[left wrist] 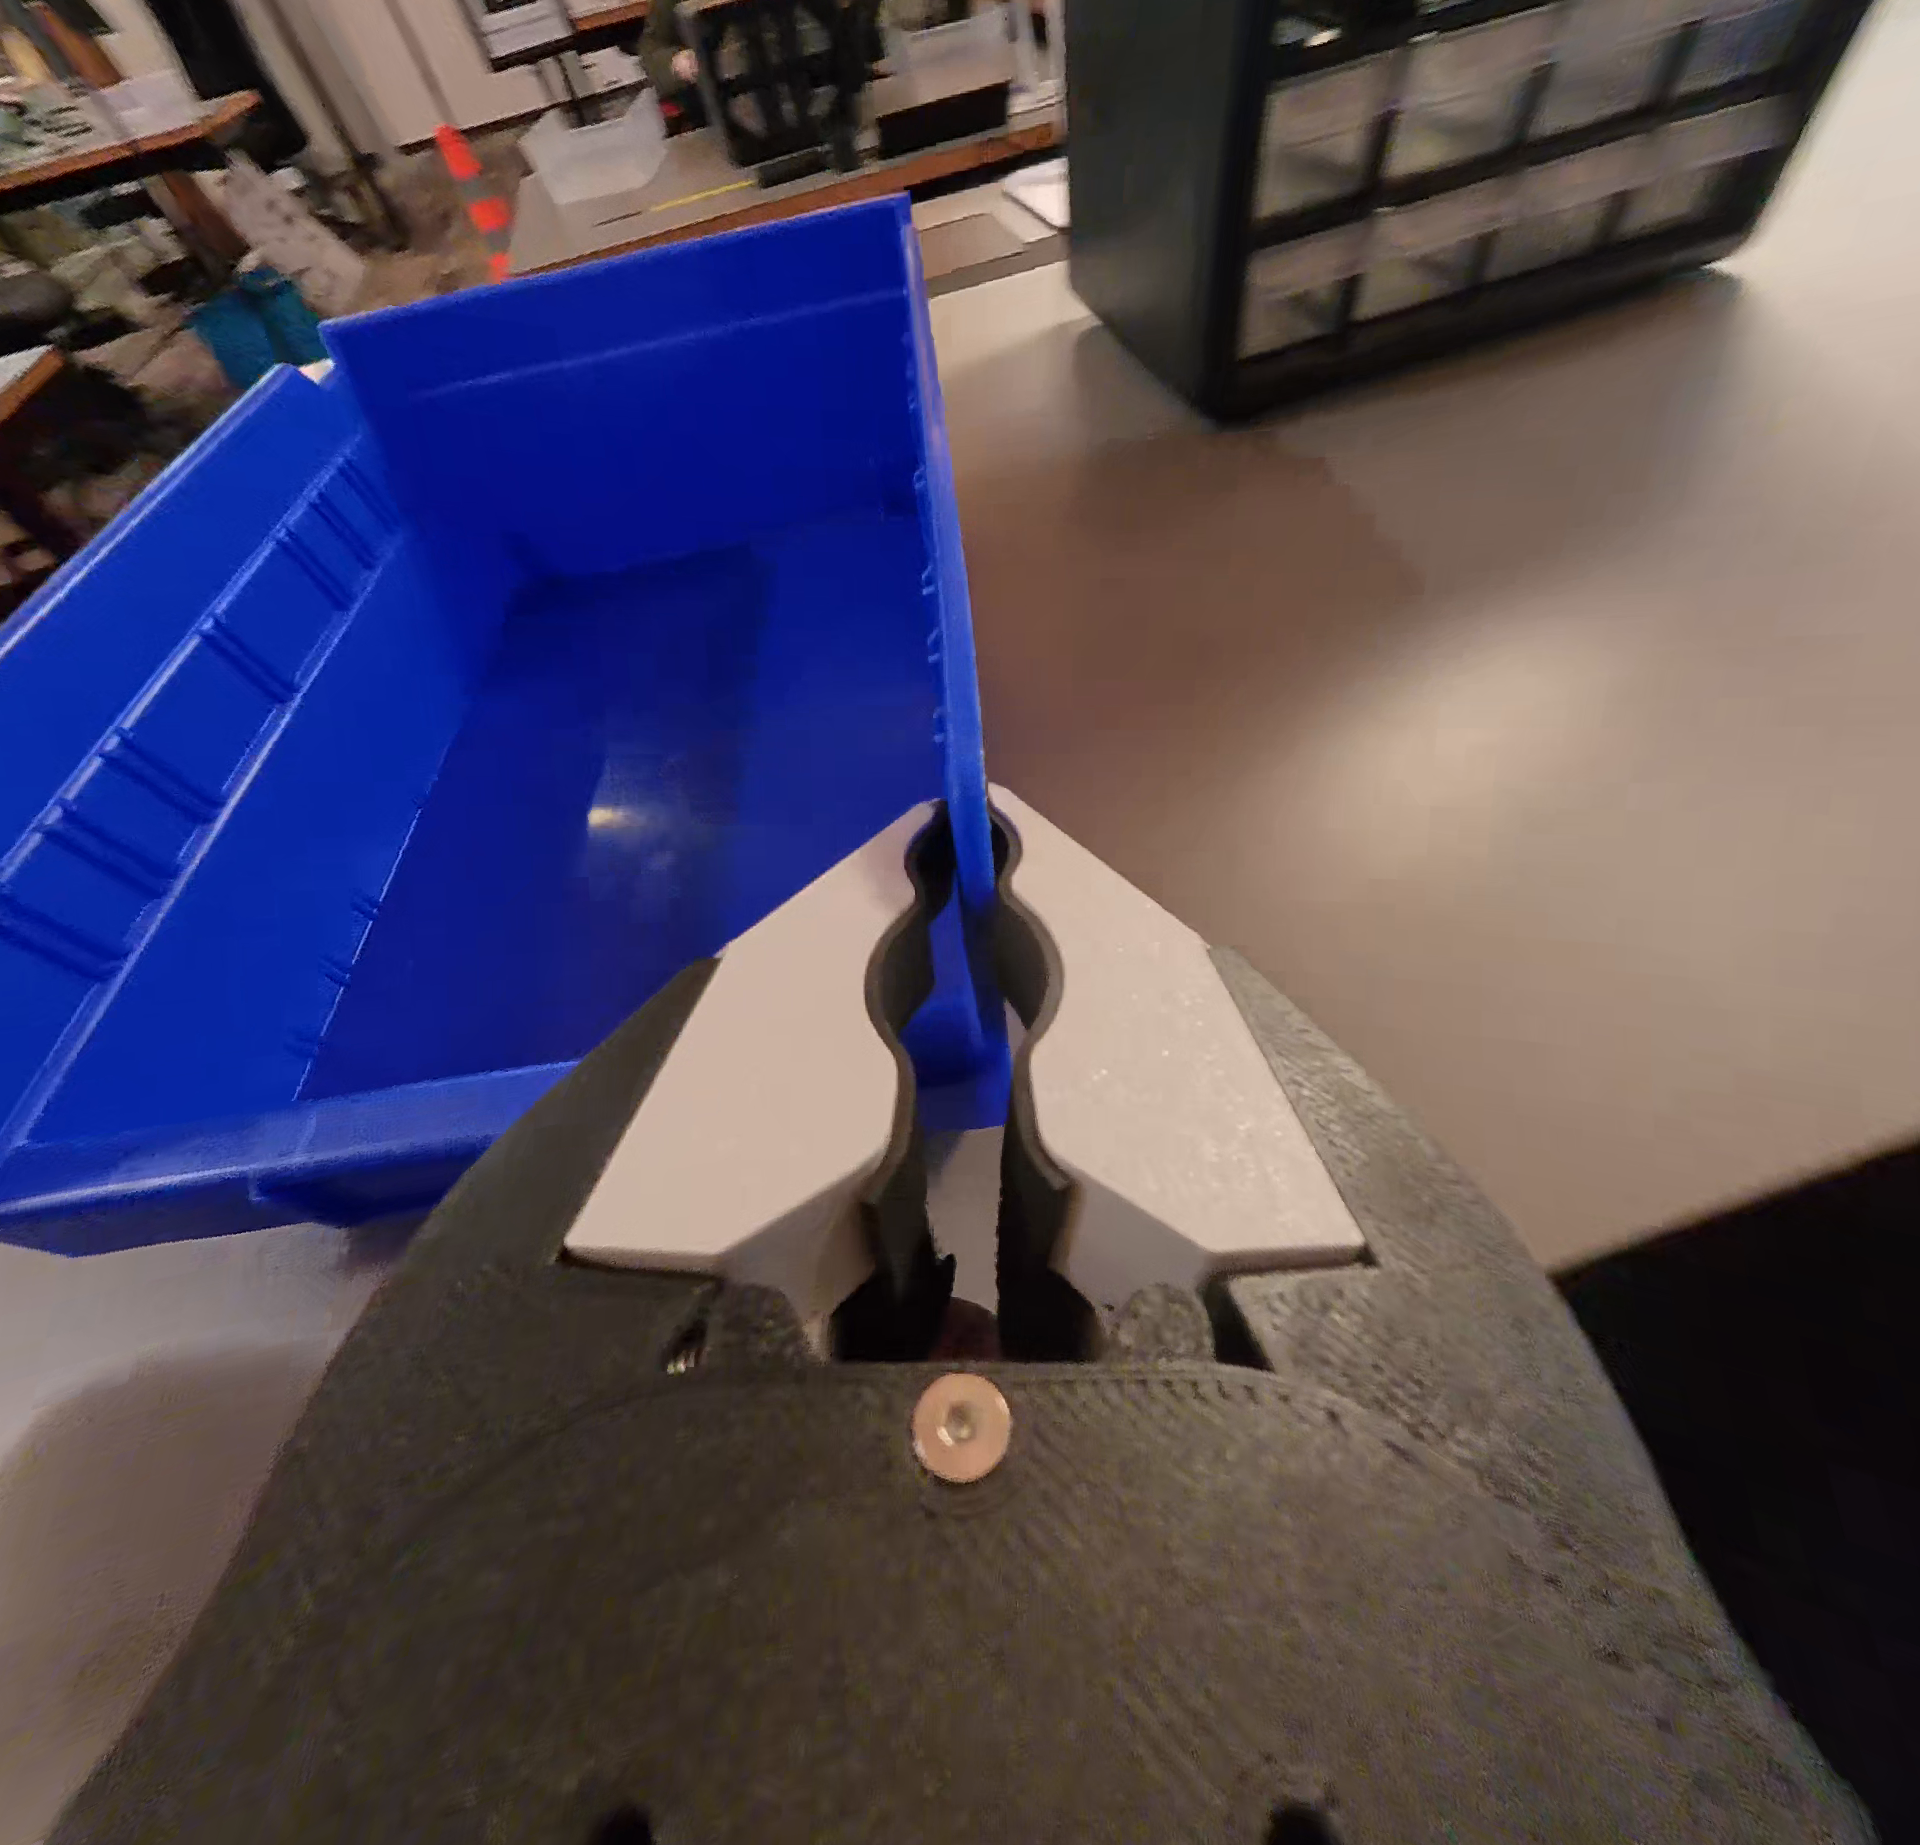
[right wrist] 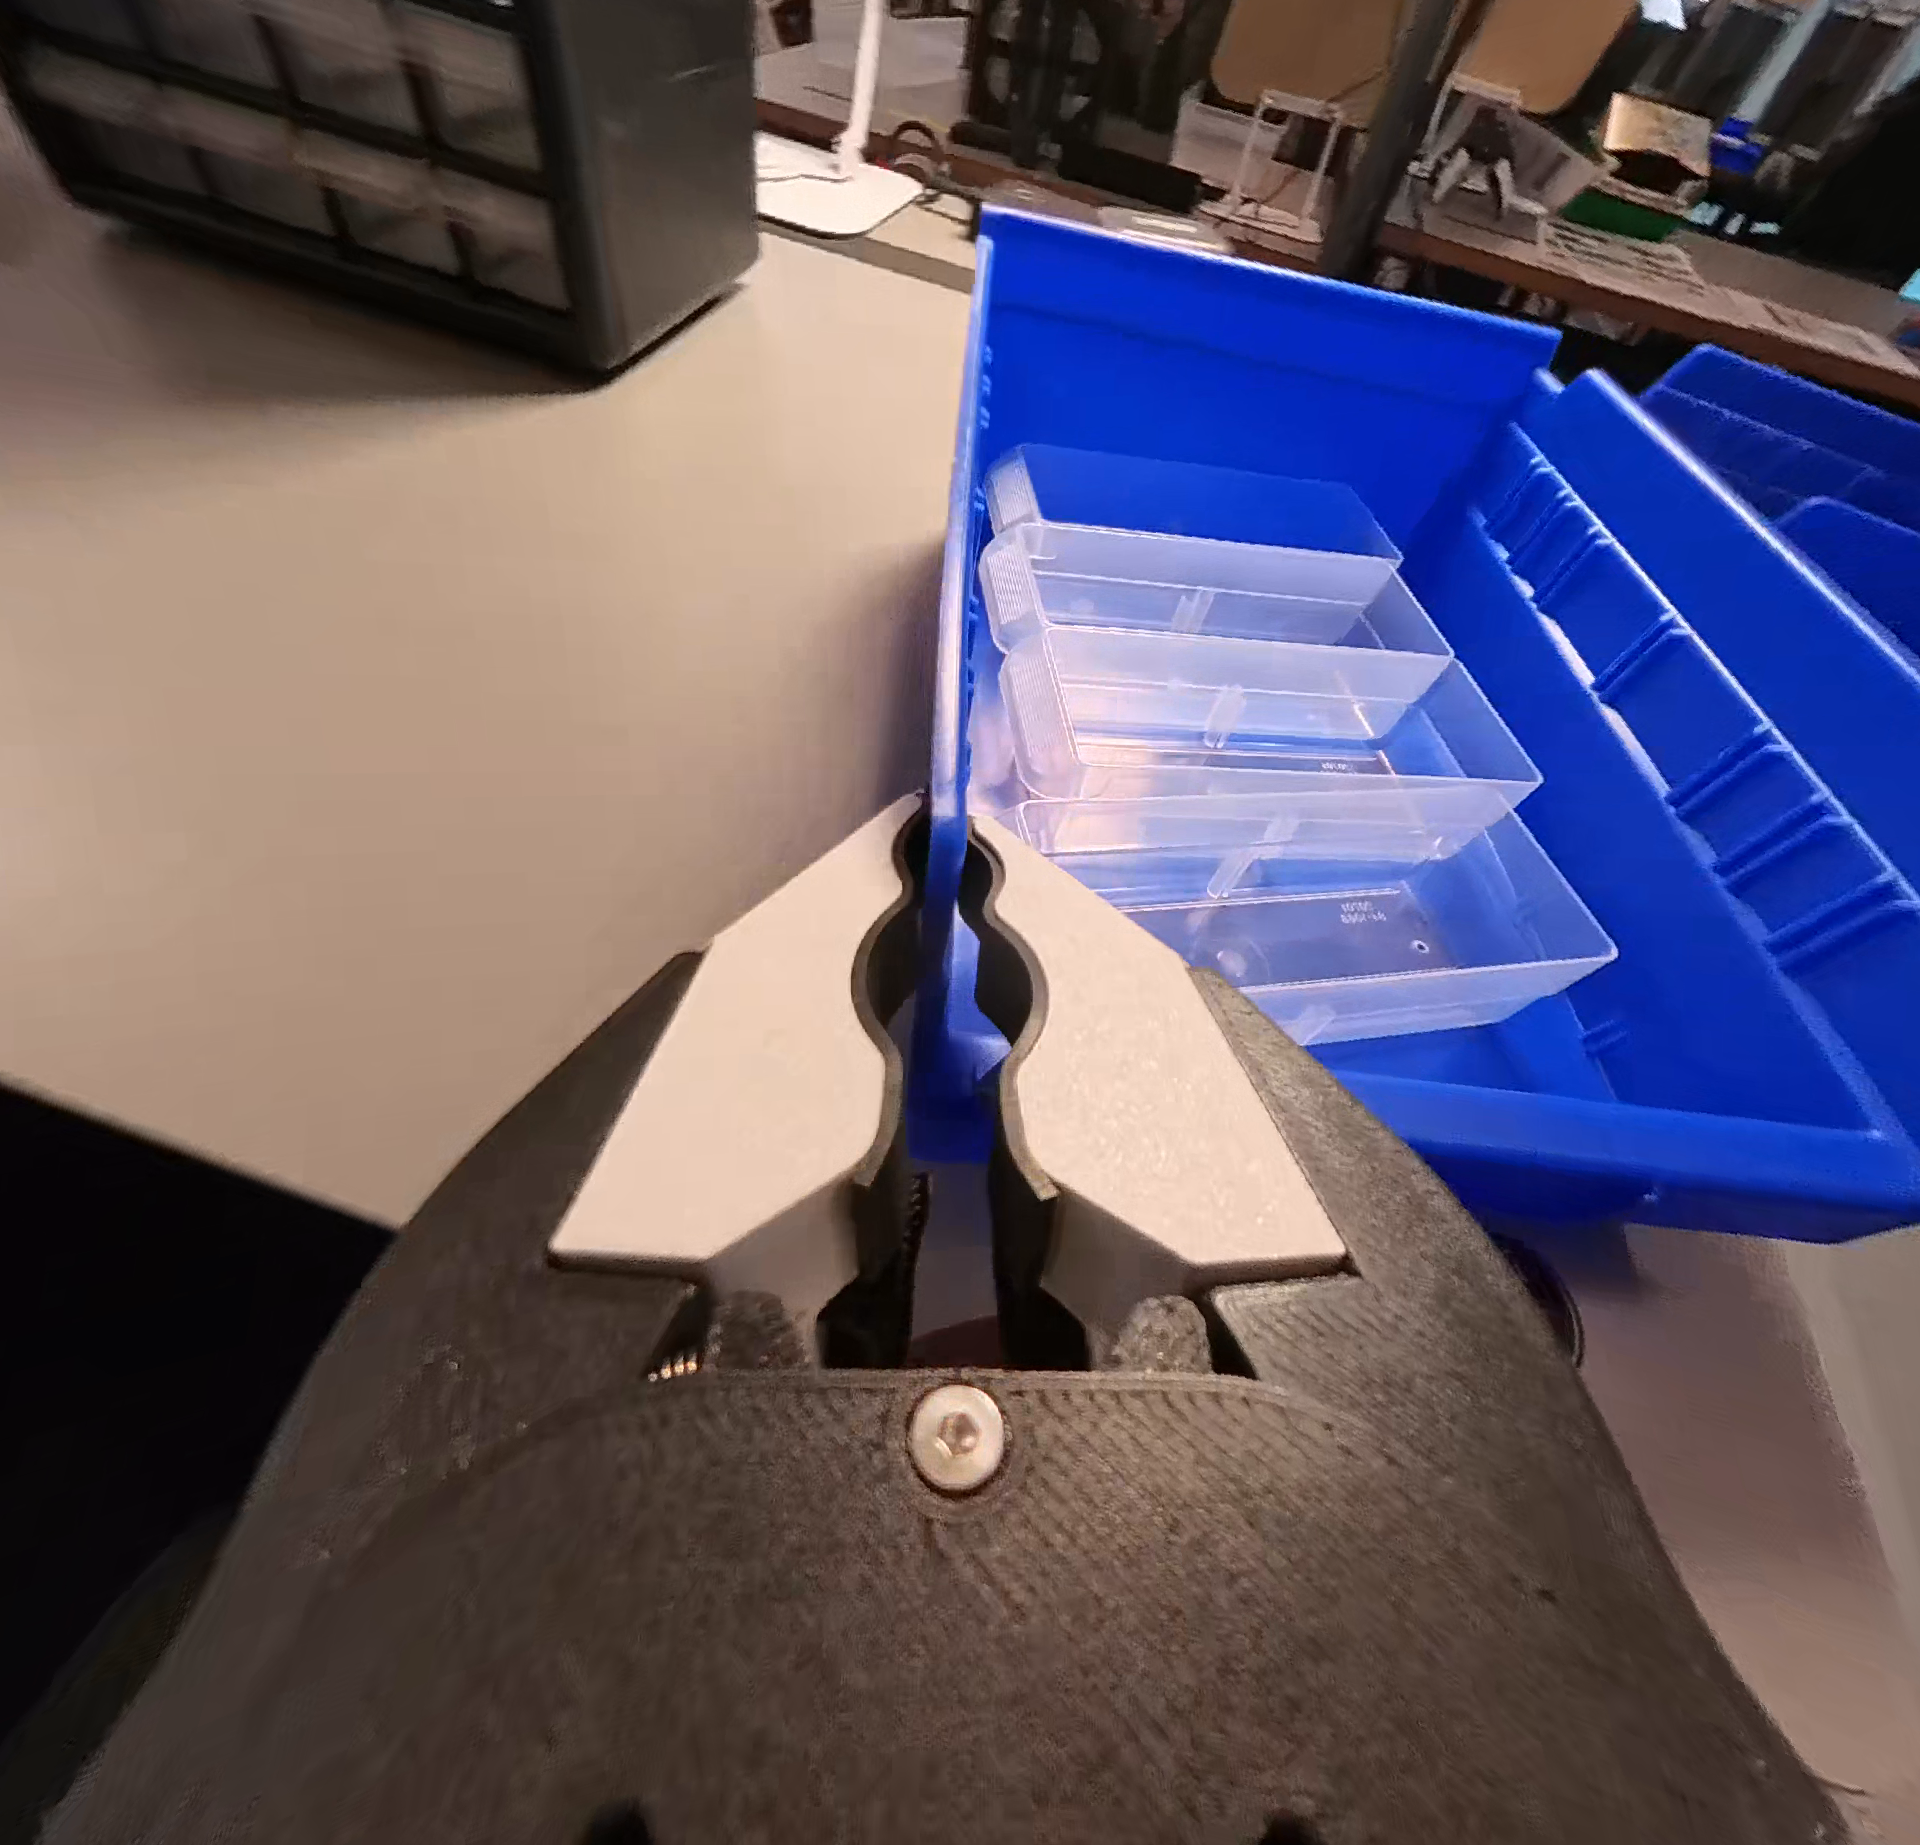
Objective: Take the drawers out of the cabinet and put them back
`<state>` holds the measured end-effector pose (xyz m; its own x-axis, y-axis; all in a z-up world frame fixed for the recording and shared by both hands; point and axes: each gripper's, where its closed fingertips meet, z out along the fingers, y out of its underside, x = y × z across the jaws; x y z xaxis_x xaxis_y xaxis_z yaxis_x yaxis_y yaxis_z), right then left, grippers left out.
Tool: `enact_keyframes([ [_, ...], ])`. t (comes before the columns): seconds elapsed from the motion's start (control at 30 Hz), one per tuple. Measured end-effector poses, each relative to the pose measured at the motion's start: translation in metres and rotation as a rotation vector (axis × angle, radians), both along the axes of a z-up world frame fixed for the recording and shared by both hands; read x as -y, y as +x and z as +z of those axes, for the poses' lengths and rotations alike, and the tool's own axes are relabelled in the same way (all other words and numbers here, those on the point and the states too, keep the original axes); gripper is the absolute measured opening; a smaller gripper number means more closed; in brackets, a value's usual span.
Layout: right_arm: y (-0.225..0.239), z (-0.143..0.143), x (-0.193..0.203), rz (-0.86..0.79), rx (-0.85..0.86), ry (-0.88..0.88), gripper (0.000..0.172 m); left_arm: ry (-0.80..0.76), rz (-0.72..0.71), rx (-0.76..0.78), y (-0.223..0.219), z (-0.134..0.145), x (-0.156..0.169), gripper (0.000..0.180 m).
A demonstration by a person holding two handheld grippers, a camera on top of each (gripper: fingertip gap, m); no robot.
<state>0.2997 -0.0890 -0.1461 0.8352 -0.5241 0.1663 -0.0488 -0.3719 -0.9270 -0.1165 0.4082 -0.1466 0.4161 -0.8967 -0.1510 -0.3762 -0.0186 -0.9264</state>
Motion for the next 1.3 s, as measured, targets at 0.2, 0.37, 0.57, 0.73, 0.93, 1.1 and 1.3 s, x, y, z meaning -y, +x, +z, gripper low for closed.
enact_keyframes([
  [0.2, -0.048, 0.001, 0.001, 0.207, 0.003, -0.012, 0.004, -0.067, -0.259, 0.106, -0.02, 0.024, 0.053, 0.001],
  [0.37, -0.084, 0.001, 0.0, 0.382, -0.017, 0.003, 0.004, -0.113, -0.471, 0.234, -0.034, 0.06, 0.096, 0.001],
  [0.57, -0.124, 0.002, -0.016, 0.56, -0.022, 0.003, 0.004, -0.116, -0.681, 0.27, -0.03, 0.079, 0.146, 0.003],
  [0.73, -0.155, 0.002, -0.032, 0.704, -0.034, 0.003, 0.004, -0.094, -0.794, 0.34, -0.03, 0.111, 0.175, 0.003],
  [0.93, -0.189, 0.002, -0.059, 0.877, -0.038, 0.02, 0.004, -0.001, -0.882, 0.383, -0.019, 0.144, 0.204, 0.003],
  [1.1, -0.217, 0.002, -0.1, 1.033, -0.023, 0.043, 0.004, 0.106, -0.909, 0.391, 0.026, 0.149, 0.215, 0.005],
  [1.3, -0.236, 0.003, -0.139, 1.098, 0.001, 0.072, 0.006, 0.159, -0.957, 0.355, 0.079, 0.128, 0.232, 0.006],
])
